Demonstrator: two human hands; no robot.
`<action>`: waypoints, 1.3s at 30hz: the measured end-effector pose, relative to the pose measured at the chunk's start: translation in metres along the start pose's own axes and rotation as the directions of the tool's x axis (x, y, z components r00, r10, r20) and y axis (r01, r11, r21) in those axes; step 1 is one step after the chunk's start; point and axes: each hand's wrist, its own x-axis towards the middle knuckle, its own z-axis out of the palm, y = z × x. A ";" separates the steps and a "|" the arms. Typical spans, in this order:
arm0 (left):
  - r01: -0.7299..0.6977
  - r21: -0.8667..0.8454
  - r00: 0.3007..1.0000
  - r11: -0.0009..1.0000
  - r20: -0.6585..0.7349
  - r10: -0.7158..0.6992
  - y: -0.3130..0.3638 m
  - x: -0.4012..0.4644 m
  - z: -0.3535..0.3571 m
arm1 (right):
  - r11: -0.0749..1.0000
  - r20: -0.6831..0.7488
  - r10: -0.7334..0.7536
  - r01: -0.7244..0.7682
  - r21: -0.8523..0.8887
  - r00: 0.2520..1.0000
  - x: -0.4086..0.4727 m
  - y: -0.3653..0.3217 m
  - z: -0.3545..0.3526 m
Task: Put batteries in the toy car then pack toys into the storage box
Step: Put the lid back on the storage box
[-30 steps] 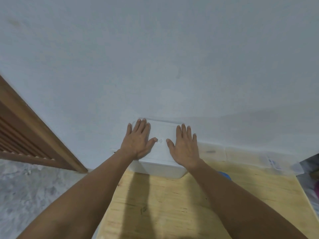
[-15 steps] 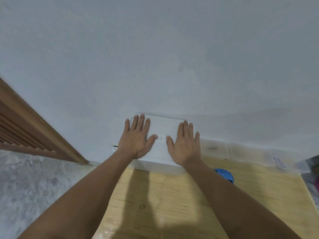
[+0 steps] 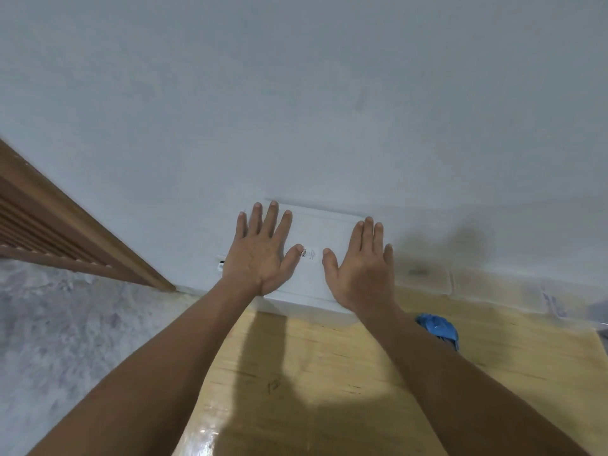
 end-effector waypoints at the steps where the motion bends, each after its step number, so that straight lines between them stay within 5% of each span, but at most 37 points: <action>1: -0.002 -0.001 1.000 1.000 0.005 0.002 -0.001 0.001 0.000 | 1.000 0.003 0.002 -0.002 0.010 1.000 0.001 0.000 0.000; 28: 0.004 0.044 1.000 0.999 -0.005 -0.004 0.001 -0.001 0.001 | 0.999 0.095 0.016 -0.018 0.027 0.995 0.001 0.000 -0.005; 34: -0.004 0.056 0.999 0.998 -0.048 0.007 0.004 -0.006 -0.005 | 0.982 0.201 -0.032 -0.007 0.191 0.979 0.001 0.012 -0.019; 39: -0.040 0.029 0.994 0.999 -0.097 0.043 0.028 -0.036 -0.015 | 0.920 0.153 -0.001 -0.059 0.388 0.988 -0.038 0.034 -0.040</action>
